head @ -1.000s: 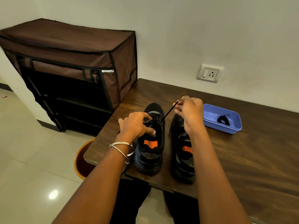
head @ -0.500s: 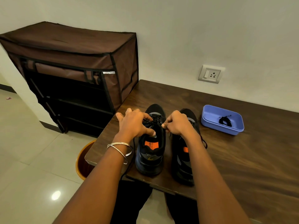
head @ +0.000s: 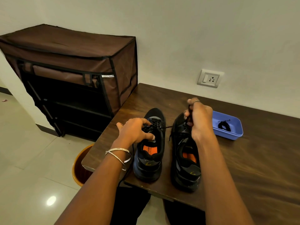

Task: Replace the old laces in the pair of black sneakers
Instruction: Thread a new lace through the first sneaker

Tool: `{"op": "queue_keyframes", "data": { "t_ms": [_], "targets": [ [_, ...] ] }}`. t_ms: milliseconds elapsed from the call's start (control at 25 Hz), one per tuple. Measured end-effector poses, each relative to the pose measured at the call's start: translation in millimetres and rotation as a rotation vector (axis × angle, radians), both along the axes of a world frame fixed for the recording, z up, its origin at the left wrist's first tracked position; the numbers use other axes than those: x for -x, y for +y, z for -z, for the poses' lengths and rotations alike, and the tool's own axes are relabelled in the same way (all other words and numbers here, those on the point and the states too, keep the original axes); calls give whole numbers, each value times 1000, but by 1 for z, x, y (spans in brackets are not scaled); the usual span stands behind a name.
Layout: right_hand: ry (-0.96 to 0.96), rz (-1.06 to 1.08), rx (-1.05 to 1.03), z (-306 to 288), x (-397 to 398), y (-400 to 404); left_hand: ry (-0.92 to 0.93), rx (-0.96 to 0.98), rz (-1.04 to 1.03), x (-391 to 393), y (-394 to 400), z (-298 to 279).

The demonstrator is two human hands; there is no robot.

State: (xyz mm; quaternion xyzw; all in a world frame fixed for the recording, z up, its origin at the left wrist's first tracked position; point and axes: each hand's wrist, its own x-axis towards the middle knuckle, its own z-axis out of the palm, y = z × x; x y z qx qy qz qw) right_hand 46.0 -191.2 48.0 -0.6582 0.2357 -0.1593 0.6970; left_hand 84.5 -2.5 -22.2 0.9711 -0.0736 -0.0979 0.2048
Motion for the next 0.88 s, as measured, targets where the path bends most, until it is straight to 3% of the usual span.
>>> {"op": "queue_keyframes", "data": {
  "t_ms": [120, 240, 360, 560, 720, 880],
  "targets": [
    [272, -251, 659, 32, -12, 3, 78, 175, -9, -4, 2, 7],
    [427, -447, 938, 58, -21, 21, 88, 261, -16, -8, 5, 10],
    [429, -537, 885, 61, -25, 33, 88, 258, -35, -10, 5, 12],
    [472, -488, 857, 51, -28, 27, 54, 191, -49, -9, 2, 11],
    [314, -395, 508, 21, -12, 12, 25, 142, -115, -6, 0, 14],
    [285, -420, 517, 6, 3, 2, 0, 126, -114, -1, -4, 12]
  ]
}}
